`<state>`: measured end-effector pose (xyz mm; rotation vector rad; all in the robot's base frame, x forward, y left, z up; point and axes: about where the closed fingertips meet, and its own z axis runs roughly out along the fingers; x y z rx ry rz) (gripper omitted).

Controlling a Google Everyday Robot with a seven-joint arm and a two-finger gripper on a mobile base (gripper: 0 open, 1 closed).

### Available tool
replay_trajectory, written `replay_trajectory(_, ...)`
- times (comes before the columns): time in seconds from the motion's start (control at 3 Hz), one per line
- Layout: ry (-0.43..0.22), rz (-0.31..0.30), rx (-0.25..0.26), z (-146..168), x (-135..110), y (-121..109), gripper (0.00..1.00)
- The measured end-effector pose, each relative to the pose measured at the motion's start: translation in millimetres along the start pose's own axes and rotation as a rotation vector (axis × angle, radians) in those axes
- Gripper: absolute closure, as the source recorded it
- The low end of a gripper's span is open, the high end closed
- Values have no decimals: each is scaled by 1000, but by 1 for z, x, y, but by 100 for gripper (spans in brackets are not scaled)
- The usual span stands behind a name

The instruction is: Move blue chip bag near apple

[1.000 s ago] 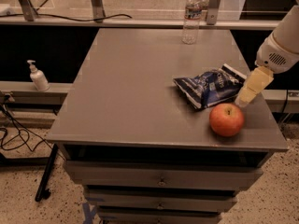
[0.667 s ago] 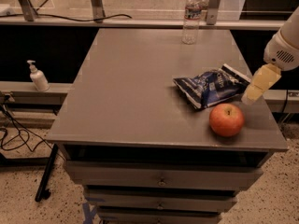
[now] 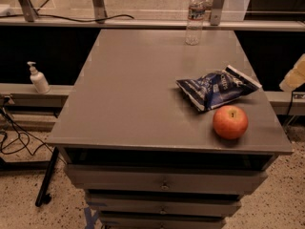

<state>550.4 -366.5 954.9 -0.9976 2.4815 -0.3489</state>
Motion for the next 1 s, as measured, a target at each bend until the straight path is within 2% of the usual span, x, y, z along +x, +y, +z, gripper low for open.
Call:
replay_trajectory(0.33,-73,79,181,-50,17,-28,0)
replay_trajectory(0.67,-106,76,209,-54,8,-35,0)
replay_trajectory(1.0,-104,76,206,-54,9,-34,0)
